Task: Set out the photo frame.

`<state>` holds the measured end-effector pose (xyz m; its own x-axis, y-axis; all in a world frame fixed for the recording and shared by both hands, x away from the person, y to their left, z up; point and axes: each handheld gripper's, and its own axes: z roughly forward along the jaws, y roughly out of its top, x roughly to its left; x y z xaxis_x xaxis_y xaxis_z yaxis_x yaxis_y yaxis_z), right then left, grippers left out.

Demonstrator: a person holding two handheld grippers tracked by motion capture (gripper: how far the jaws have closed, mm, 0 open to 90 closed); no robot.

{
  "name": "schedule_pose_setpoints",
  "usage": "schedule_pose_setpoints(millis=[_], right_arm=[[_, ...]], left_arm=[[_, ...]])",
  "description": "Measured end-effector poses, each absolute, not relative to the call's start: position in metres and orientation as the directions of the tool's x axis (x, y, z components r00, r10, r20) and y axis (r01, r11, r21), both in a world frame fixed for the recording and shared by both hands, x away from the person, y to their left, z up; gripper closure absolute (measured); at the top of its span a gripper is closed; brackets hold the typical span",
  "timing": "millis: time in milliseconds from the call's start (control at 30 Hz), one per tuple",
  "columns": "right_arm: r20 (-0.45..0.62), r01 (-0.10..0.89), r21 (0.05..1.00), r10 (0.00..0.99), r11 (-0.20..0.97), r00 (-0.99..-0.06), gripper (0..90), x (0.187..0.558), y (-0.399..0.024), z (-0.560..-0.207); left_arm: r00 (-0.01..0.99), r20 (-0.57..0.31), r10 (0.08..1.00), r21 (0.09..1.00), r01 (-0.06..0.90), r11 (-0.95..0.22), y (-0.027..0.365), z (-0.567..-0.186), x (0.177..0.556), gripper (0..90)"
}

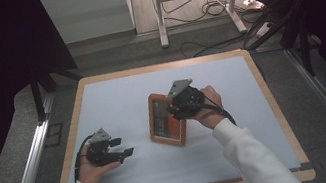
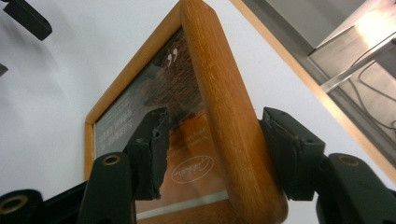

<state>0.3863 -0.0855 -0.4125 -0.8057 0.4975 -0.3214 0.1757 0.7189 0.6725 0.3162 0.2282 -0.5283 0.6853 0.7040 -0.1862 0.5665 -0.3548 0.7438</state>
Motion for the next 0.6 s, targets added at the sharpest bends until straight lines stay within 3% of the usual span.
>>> schedule_pose_setpoints(millis=[300,600], right_arm=[[-0.274,0.186,0.73,0.531,0.658,-0.802,30.2,0.378,-0.09,-0.409],[-0.147,0.252,0.816,0.607,0.521,-0.781,26.2,0.356,-0.124,-0.408]], left_arm=[[0.686,-0.186,0.703,0.745,0.565,-0.354,0.228,-0.528,0.316,29.1],[0.685,-0.187,0.704,0.744,0.567,-0.354,0.228,-0.528,0.315,29.0]])
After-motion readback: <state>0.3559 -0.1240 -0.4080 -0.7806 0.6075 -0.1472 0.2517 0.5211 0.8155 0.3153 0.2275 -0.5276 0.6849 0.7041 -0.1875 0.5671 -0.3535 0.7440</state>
